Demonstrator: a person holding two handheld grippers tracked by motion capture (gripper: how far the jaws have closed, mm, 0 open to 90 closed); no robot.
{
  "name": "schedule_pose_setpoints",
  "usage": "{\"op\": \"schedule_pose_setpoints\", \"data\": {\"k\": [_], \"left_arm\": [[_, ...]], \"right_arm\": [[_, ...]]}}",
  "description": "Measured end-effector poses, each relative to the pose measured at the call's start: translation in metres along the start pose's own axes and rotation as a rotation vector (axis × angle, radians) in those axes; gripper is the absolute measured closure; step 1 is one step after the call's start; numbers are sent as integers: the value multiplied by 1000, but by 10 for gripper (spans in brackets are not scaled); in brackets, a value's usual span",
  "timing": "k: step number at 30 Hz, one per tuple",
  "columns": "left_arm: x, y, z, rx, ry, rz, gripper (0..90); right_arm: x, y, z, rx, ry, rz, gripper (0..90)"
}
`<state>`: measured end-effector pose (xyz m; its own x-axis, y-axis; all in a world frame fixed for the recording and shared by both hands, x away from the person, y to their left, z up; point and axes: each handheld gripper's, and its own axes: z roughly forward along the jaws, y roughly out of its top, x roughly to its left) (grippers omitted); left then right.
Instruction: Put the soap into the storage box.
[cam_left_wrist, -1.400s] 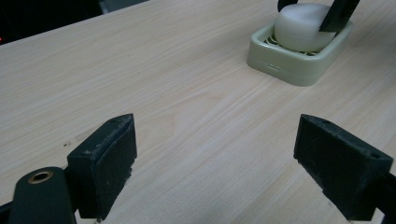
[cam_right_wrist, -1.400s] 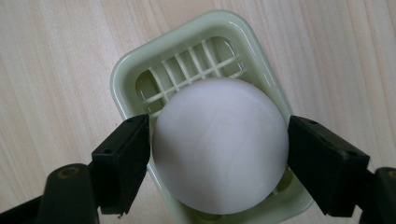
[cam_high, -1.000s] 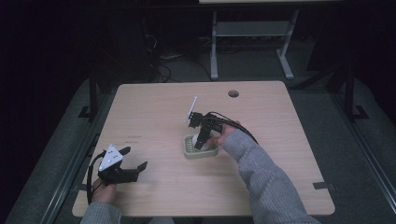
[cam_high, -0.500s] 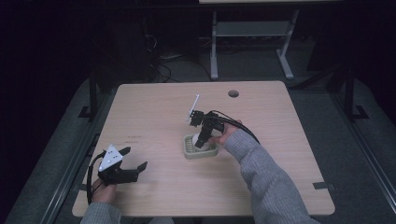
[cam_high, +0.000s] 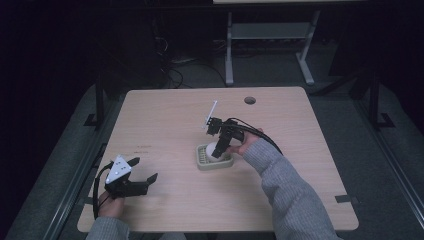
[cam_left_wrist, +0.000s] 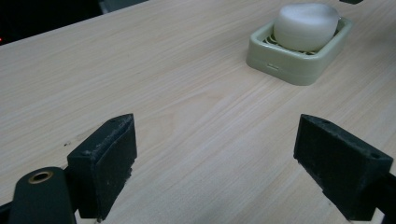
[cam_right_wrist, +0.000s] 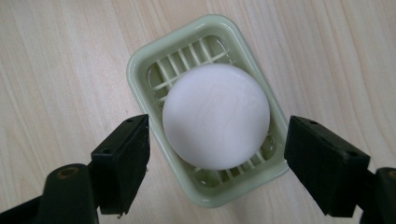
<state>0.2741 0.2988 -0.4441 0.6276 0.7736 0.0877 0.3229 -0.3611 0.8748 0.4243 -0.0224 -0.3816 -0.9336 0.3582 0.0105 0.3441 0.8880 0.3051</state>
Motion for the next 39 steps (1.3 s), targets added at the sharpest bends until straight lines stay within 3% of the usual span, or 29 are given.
{"op": "schedule_pose_setpoints", "data": {"k": [39], "left_arm": [[-1,0,0,1,0,0,128]], "right_arm": [[-2,-38,-22,-33,-24,49,231]]}}
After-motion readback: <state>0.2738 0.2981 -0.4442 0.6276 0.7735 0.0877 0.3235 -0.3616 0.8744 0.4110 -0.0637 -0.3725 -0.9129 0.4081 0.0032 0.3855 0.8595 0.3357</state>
